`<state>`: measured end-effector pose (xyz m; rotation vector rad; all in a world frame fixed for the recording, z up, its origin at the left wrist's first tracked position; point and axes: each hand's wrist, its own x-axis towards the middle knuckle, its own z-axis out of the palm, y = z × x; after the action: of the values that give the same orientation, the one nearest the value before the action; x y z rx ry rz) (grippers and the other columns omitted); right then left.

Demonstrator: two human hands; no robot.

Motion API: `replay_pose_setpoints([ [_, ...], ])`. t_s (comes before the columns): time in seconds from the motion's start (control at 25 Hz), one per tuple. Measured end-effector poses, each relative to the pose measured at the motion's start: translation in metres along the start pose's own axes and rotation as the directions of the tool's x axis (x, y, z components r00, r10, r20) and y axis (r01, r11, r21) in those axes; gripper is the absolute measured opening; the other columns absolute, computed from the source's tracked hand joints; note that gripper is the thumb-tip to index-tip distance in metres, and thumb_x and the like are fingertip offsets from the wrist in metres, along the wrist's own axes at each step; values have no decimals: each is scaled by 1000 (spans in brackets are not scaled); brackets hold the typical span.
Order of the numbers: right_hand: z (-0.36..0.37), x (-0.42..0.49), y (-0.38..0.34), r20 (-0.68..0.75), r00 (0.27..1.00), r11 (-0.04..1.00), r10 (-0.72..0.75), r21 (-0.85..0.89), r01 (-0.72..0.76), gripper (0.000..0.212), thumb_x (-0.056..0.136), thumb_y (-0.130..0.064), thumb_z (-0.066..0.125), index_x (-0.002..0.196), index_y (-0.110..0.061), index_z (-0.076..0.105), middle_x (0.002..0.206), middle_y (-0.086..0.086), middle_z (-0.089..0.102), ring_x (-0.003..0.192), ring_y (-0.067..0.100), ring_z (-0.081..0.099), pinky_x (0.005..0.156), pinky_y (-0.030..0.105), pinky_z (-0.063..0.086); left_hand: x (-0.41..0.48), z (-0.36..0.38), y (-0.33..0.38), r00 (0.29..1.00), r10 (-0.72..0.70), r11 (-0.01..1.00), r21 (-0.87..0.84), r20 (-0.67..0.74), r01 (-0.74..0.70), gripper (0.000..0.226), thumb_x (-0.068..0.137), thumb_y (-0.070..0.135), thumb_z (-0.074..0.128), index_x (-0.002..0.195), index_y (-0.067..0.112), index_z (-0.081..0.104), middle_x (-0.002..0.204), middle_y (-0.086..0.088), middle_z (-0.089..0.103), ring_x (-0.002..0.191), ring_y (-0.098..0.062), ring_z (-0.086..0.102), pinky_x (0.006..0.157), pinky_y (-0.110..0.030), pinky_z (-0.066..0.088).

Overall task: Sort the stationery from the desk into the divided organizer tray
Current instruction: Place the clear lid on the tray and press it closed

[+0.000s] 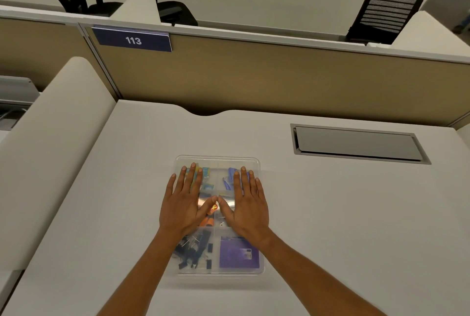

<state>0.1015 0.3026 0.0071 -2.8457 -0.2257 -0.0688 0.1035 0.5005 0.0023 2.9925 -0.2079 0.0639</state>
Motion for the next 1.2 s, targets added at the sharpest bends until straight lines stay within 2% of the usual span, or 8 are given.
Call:
replay_pose_setpoints([
  [0.32,-7,-3,-2,8,1000,1000,16,1,-16,91,89,-77,22,155,-18,1,163,1,-7,150,19,-10,123,37,3,-3,-8,2,1000,-13,999,-32,28,14,88,90,76,23,157,21,6,166,0,1,153,-21,-2,123,-49,10],
  [0.48,-11,-5,-3,38,999,1000,10,10,-10,94,87,-80,21,155,-19,-2,163,1,-10,150,19,-12,124,40,7,-7,-11,0,997,7,996,-94,73,0,87,90,76,20,157,21,13,165,2,6,153,-21,4,123,-51,9],
  [0.64,-11,-4,-2,47,999,1000,6,-10,-5,98,85,-82,21,155,-19,-4,163,0,-13,149,19,-16,124,39,3,-8,-8,-9,996,-8,994,-110,92,18,86,87,78,23,157,31,2,165,5,-4,152,-19,-6,121,-55,8],
  [0.76,-8,-4,-2,36,999,1000,6,-25,-5,96,86,-81,23,155,-20,-4,163,0,-13,149,20,-15,123,38,-1,-11,-5,-5,999,-17,1000,-5,51,18,89,87,78,24,157,26,4,166,-3,-1,152,-26,-4,122,-55,9],
  [0.92,-5,-1,0,42,999,1000,0,-24,1,92,87,-79,20,155,-21,-4,163,0,-12,150,20,-14,123,39,0,-9,-7,-2,999,-35,999,-18,-5,35,94,86,80,20,157,21,5,165,-9,-3,152,-29,-7,123,-49,3],
  [1.0,-5,-1,1,48,999,1000,-5,-14,6,92,87,-79,17,155,-20,-4,163,1,-12,150,20,-14,123,41,3,-10,-8,-1,999,-46,999,-28,3,46,94,86,80,17,157,20,2,165,-10,-7,152,-28,-9,124,-48,5],
  [1.2,-9,-5,-3,41,999,999,-12,-36,13,102,82,-85,23,155,-17,-1,163,3,-11,149,21,-15,123,40,-3,-12,-8,-1,999,-45,998,-43,21,46,94,88,78,15,157,16,1,164,-12,-10,152,-27,-10,124,-46,8],
])
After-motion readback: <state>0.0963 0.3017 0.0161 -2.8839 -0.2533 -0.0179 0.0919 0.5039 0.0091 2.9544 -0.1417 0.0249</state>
